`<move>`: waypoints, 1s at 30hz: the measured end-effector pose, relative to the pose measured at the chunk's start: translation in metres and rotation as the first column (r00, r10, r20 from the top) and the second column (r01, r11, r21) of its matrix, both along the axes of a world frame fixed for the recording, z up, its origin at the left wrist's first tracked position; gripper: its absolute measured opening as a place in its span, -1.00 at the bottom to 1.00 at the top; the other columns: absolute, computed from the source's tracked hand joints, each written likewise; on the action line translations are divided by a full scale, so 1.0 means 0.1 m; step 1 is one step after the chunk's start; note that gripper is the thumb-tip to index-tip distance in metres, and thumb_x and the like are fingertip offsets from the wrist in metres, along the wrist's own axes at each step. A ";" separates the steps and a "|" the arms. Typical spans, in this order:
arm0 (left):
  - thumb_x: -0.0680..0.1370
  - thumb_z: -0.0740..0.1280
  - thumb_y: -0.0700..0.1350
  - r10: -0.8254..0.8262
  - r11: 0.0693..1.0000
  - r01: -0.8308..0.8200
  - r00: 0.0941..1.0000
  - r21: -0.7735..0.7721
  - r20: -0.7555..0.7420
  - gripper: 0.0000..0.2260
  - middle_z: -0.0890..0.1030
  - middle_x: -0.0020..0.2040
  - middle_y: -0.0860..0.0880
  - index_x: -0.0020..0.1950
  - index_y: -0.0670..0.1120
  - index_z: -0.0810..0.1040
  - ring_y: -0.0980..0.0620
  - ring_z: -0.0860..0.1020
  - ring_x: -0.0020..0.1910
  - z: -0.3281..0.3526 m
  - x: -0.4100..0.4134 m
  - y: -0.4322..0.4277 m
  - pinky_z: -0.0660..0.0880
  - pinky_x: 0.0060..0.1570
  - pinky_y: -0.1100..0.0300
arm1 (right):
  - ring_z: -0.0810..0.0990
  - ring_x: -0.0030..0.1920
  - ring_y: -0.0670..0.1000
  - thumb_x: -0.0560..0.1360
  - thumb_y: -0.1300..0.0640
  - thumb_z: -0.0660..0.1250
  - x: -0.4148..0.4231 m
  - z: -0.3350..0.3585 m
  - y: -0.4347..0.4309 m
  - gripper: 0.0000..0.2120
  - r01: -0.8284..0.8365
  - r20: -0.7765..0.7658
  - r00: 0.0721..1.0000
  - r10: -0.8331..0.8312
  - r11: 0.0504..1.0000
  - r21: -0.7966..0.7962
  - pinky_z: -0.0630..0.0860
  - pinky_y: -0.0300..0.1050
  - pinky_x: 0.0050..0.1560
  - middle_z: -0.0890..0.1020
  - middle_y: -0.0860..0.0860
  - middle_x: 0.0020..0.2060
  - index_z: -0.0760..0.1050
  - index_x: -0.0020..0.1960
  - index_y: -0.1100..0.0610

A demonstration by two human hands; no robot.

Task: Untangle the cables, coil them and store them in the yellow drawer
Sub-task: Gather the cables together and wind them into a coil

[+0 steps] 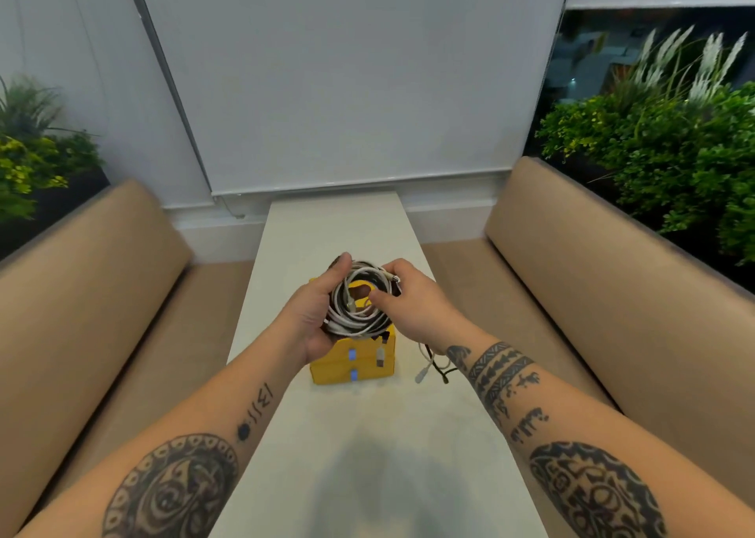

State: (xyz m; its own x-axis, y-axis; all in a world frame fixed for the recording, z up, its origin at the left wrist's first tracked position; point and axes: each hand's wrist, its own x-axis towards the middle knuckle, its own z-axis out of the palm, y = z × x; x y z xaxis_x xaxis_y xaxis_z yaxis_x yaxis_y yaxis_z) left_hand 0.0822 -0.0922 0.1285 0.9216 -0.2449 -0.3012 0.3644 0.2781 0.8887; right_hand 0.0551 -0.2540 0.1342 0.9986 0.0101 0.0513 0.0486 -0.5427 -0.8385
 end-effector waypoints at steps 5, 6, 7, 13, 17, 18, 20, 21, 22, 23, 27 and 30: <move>0.34 0.33 0.34 -0.137 0.987 0.133 0.990 0.094 0.039 -0.27 0.67 0.15 -0.25 0.24 -0.23 0.59 -0.28 0.67 0.05 0.03 -0.03 0.01 0.64 -0.04 -0.10 | 0.58 -0.07 -0.07 0.59 0.00 0.32 0.04 0.04 -0.04 -0.82 -0.060 -0.026 0.998 0.056 0.985 -0.159 0.44 -0.18 -0.22 0.61 -0.03 -0.01 0.43 0.17 -0.04; 0.37 0.38 0.28 -0.120 0.988 0.117 0.992 0.101 0.026 -0.35 0.68 0.13 -0.25 0.21 -0.22 0.61 -0.27 0.69 0.00 0.03 -0.04 0.00 0.64 -0.11 -0.04 | 0.59 -0.07 -0.04 0.59 0.00 0.32 0.05 0.04 -0.04 -0.81 -0.067 -0.029 0.998 0.063 0.982 -0.174 0.45 -0.17 -0.22 0.61 -0.02 0.00 0.43 0.18 -0.04; 0.41 0.43 0.21 -0.095 0.990 0.093 0.995 0.103 0.010 -0.44 0.68 0.11 -0.26 0.19 -0.20 0.63 -0.25 0.70 -0.03 0.02 -0.03 -0.01 0.63 -0.15 0.00 | 0.59 -0.05 -0.02 0.58 0.00 0.31 0.06 0.03 -0.04 -0.79 -0.074 -0.026 0.997 0.071 0.979 -0.191 0.46 -0.17 -0.22 0.61 -0.02 0.02 0.43 0.20 -0.03; 0.50 0.48 0.06 0.019 0.992 -0.020 1.000 0.122 0.008 -0.68 0.65 -0.26 -0.09 0.01 -0.20 0.64 -0.11 0.65 -0.34 -0.03 0.01 0.00 0.57 -0.27 0.10 | 0.62 0.06 -0.04 0.59 -0.07 0.31 0.06 -0.07 -0.06 -0.63 -0.120 -0.009 0.993 0.120 0.986 -0.112 0.60 -0.02 0.07 0.62 -0.06 0.12 0.41 0.36 -0.05; 0.48 0.51 0.04 0.157 0.973 -0.175 0.981 0.154 0.117 -0.72 0.48 -0.39 -0.01 -0.04 -0.16 0.63 -0.03 0.53 -0.44 -0.05 0.09 -0.01 0.52 -0.29 0.12 | 0.64 0.07 -0.11 0.58 -0.08 0.33 0.06 -0.11 -0.09 -0.62 -0.097 0.024 0.995 0.096 0.995 0.028 0.59 -0.13 0.05 0.63 -0.10 0.14 0.44 0.37 -0.05; 0.48 0.51 0.04 0.202 0.966 -0.220 0.971 0.139 0.130 -0.74 0.48 -0.39 -0.01 -0.06 -0.15 0.63 -0.05 0.57 -0.43 -0.04 0.10 -0.01 0.55 -0.27 0.10 | 0.66 -0.03 -0.12 0.60 -0.07 0.32 0.06 -0.11 -0.10 -0.66 -0.083 0.005 0.997 0.083 0.995 0.057 0.58 -0.19 -0.09 0.66 -0.10 0.09 0.45 0.34 -0.04; 0.50 0.50 0.03 0.295 0.945 -0.309 0.946 0.103 0.136 -0.76 0.47 -0.40 -0.01 -0.09 -0.13 0.61 -0.07 0.61 -0.42 -0.02 0.15 0.03 0.58 -0.24 0.07 | 0.64 -0.26 -0.09 0.63 -0.02 0.27 0.05 -0.10 -0.16 -0.75 -0.044 -0.029 0.998 0.047 0.994 0.098 0.50 -0.17 -0.27 0.69 -0.10 -0.06 0.47 0.28 -0.02; 0.51 0.49 0.02 0.332 0.936 -0.344 0.934 0.074 0.132 -0.77 0.46 -0.39 -0.02 -0.08 -0.14 0.61 -0.07 0.61 -0.44 -0.01 0.17 0.05 0.59 -0.22 0.06 | 0.60 -0.33 -0.07 0.64 0.01 0.25 0.04 -0.11 -0.19 -0.80 -0.028 -0.024 0.999 0.031 0.993 0.113 0.50 -0.13 -0.27 0.69 -0.09 -0.13 0.49 0.24 -0.01; 0.51 0.49 0.02 0.360 0.929 -0.367 0.924 0.043 0.126 -0.76 0.46 -0.37 -0.03 -0.05 -0.15 0.61 -0.05 0.60 -0.46 0.00 0.19 0.08 0.61 -0.19 0.04 | 0.56 -0.36 -0.05 0.65 0.04 0.24 0.03 -0.10 -0.22 -0.83 -0.023 -0.015 1.000 0.025 0.993 0.117 0.51 -0.10 -0.25 0.68 -0.08 -0.19 0.52 0.20 0.00; 0.52 0.49 0.01 0.378 0.923 -0.383 0.917 0.019 0.123 -0.76 0.45 -0.36 -0.04 -0.02 -0.15 0.61 -0.02 0.59 -0.48 0.01 0.21 0.10 0.63 -0.15 0.01 | 0.53 -0.38 -0.04 0.65 0.06 0.23 0.03 -0.10 -0.24 -0.85 -0.026 -0.013 1.000 0.028 0.993 0.113 0.51 -0.07 -0.22 0.66 -0.08 -0.24 0.54 0.15 0.02; 0.53 0.47 0.01 0.445 0.896 -0.442 0.889 -0.049 0.104 -0.81 0.46 -0.36 -0.03 -0.02 -0.11 0.63 0.03 0.52 -0.49 0.05 0.21 0.08 0.62 -0.22 0.07 | 0.46 -0.43 -0.06 0.66 0.04 0.19 0.01 -0.13 -0.24 -0.80 -0.016 -0.020 1.000 0.019 0.989 0.150 0.44 -0.05 -0.27 0.52 -0.09 -0.41 0.59 0.03 -0.01; 0.55 0.46 0.01 0.492 0.868 -0.481 0.866 -0.120 0.091 -0.80 0.44 -0.42 -0.01 0.00 -0.13 0.63 0.02 0.47 -0.46 0.10 0.19 0.02 0.63 -0.20 0.06 | 0.39 -0.48 -0.21 0.69 0.08 0.13 -0.05 -0.22 -0.22 -0.76 -0.004 0.007 1.000 0.003 0.987 0.163 0.32 -0.22 -0.30 0.45 -0.22 -0.51 0.56 0.19 -0.07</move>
State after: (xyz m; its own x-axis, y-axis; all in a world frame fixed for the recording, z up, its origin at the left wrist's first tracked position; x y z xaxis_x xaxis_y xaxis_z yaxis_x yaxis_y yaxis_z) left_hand 0.1013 -0.0898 0.1385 0.9572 0.2228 -0.1849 0.0592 0.4745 0.8783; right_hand 0.0504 -0.2759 0.1123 0.9983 0.0048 0.0588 0.0559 -0.3986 -0.9154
